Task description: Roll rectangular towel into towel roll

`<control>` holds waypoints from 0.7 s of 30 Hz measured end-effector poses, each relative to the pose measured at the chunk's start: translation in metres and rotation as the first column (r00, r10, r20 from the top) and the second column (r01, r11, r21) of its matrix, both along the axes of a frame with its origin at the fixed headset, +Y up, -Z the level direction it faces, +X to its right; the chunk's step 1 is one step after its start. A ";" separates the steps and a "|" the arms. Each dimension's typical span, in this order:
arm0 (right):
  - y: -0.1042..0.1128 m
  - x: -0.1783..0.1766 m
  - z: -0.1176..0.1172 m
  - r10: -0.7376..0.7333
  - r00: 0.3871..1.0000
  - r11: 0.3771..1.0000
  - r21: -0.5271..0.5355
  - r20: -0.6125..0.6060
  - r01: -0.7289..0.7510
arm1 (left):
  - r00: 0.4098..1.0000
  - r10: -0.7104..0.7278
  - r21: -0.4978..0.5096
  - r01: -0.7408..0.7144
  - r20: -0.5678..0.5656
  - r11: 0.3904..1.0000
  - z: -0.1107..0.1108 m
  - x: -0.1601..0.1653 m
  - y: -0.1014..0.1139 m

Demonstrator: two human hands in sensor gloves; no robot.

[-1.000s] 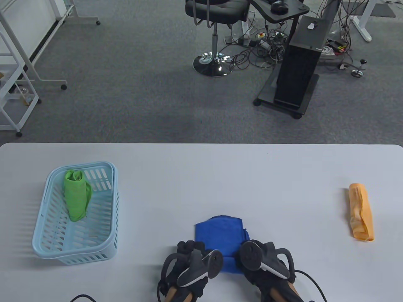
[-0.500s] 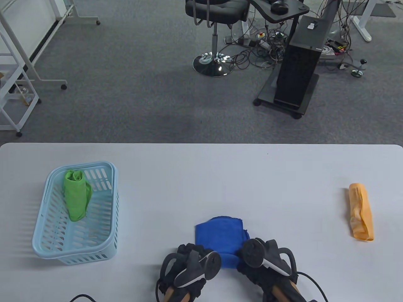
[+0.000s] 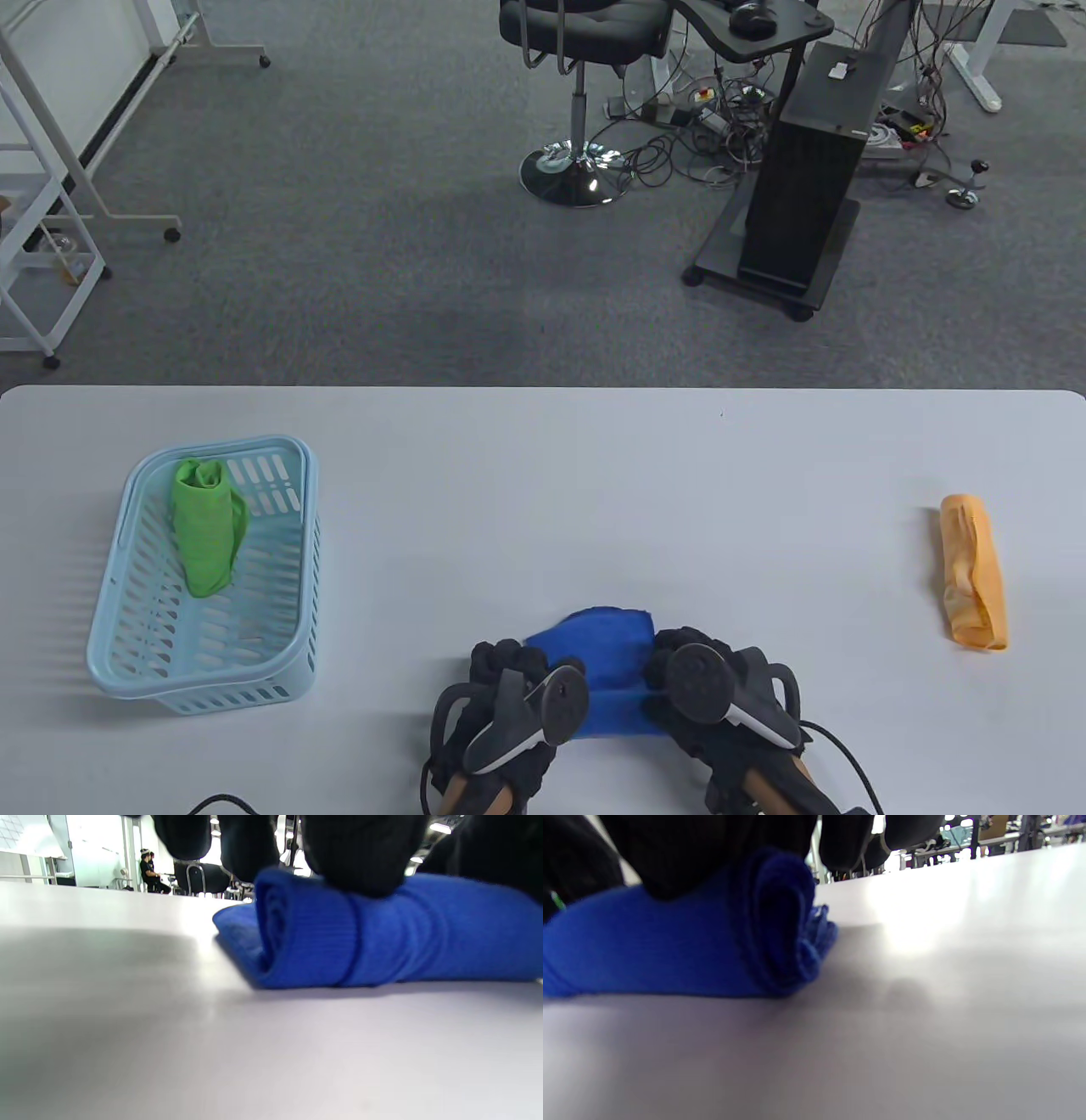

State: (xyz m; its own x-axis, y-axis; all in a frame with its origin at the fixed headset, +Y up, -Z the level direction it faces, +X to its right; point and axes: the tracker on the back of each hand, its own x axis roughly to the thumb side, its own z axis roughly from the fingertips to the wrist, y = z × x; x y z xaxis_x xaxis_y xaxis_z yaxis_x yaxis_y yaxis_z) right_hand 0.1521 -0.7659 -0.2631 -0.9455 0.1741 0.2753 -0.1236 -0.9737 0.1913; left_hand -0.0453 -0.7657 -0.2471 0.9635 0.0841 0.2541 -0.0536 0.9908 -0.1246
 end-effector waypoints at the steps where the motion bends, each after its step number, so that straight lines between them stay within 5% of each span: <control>1: -0.001 -0.002 0.001 0.038 0.999 0.999 0.007 -0.005 -0.038 | 1.000 -0.029 0.000 0.029 0.003 1.000 0.000 0.002 -0.001; 10: -0.003 -0.001 0.001 0.093 0.996 0.993 -0.070 0.013 -0.092 | 1.000 -0.006 -0.113 0.005 -0.012 0.994 -0.001 -0.001 -0.004; 13: -0.011 -0.003 0.001 0.150 0.989 0.980 -0.133 -0.002 -0.149 | 0.995 -0.100 -0.175 0.099 0.000 0.980 -0.001 0.002 -0.010; 21: -0.009 -0.002 0.001 0.099 0.995 0.990 -0.103 0.019 -0.097 | 0.998 -0.044 -0.127 0.038 -0.039 0.991 -0.003 -0.002 -0.009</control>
